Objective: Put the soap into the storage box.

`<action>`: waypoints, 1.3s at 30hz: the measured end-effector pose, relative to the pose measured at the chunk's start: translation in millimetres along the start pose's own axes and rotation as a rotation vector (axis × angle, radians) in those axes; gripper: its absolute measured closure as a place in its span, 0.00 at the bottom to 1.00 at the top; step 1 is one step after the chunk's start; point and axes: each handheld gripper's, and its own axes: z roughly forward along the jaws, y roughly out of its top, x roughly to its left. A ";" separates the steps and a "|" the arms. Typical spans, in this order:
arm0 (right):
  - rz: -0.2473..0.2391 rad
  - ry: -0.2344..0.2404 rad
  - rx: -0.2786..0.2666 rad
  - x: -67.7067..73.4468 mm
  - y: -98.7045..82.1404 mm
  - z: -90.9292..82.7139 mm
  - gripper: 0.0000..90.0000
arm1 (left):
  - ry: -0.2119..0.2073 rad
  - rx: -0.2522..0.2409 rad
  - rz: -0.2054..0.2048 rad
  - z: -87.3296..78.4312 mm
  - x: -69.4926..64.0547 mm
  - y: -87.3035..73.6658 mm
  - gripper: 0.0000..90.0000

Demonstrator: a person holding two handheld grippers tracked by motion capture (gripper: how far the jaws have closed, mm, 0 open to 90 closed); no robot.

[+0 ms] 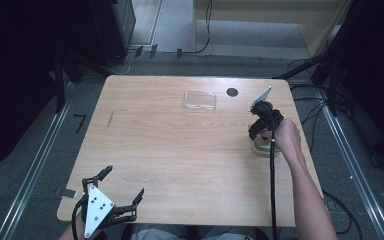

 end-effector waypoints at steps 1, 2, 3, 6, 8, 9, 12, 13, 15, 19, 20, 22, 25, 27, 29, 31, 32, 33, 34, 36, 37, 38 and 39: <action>0.000 0.000 0.000 0.0 0.0 0.0 0.37 | 0.000 -0.001 0.000 0.1 0.0 0.0 0.00; -0.001 -0.002 -0.003 -0.8 0.0 0.6 0.37 | 0.000 -0.001 -0.001 0.0 0.0 0.0 0.00; 0.005 -0.002 -0.007 -1.5 -0.1 0.9 0.37 | -0.001 -0.001 0.000 0.0 0.0 0.0 0.00; 0.021 -0.004 -0.005 -2.8 -0.3 1.2 0.37 | 0.000 0.000 0.001 0.0 -0.1 0.1 0.00; 0.030 -0.008 -0.013 -4.5 -0.9 2.0 0.37 | 0.000 -0.001 -0.001 0.1 -0.1 0.1 0.00; 0.038 -0.010 -0.009 -4.9 -1.0 1.6 0.37 | 0.000 0.000 0.001 0.1 0.0 0.1 0.00; 0.060 -0.018 -0.024 -8.7 -2.4 1.5 0.37 | 0.000 0.000 0.002 0.3 -0.2 0.1 0.00; 0.060 -0.018 -0.024 -8.7 -2.4 1.5 0.37 | 0.000 -0.001 0.001 0.3 -0.2 0.1 0.00; 0.083 -0.018 -0.029 -10.0 -3.0 1.6 0.37 | 0.000 -0.001 0.001 0.3 -0.2 0.2 0.00; 0.102 -0.025 -0.041 -12.8 -4.0 1.8 0.37 | 0.000 -0.001 0.000 0.5 -0.4 0.2 0.00; 0.106 -0.022 -0.042 -13.5 -4.2 1.8 0.37 | 0.000 -0.001 0.001 0.5 -0.4 0.3 0.00; 0.109 -0.026 -0.048 -14.6 -4.6 2.3 0.37 | 0.000 -0.001 0.001 0.5 -0.3 0.3 0.00; 0.124 -0.030 -0.052 -16.1 -5.1 2.7 0.37 | 0.000 -0.001 0.001 0.5 -0.3 0.3 0.00; 0.127 -0.029 -0.056 -17.3 -5.6 3.0 0.37 | 0.000 -0.001 0.001 0.5 -0.3 0.3 0.00; 0.141 -0.028 -0.055 -18.2 -6.1 2.9 0.37 | 0.000 -0.001 0.001 0.5 -0.4 0.3 0.00; 0.142 -0.027 -0.060 -20.1 -6.8 3.5 0.37 | 0.000 -0.001 0.001 0.6 -0.4 0.3 0.00; 0.151 -0.026 -0.061 -20.5 -7.0 3.8 0.37 | -0.001 0.001 0.002 0.5 -0.4 0.4 0.00; 0.155 -0.026 -0.059 -21.2 -7.1 4.6 0.37 | -0.001 0.001 0.003 0.6 -0.5 0.4 0.00; 0.158 -0.023 -0.060 -21.6 -7.1 5.1 0.37 | -0.001 0.001 0.003 0.7 -0.6 0.4 0.00; 0.165 -0.022 -0.059 -22.2 -7.2 5.9 0.37 | -0.001 0.002 0.003 0.6 -0.6 0.5 0.00; 0.170 -0.022 -0.060 -22.6 -7.1 6.4 0.37 | 0.000 0.002 0.002 0.7 -0.6 0.5 0.00; 0.174 -0.020 -0.060 -22.8 -7.1 7.0 0.37 | -0.001 0.002 0.003 0.7 -0.6 0.5 0.00; 0.174 -0.020 -0.058 -23.4 -7.1 7.3 0.37 | -0.001 0.002 0.003 0.7 -0.6 0.5 0.00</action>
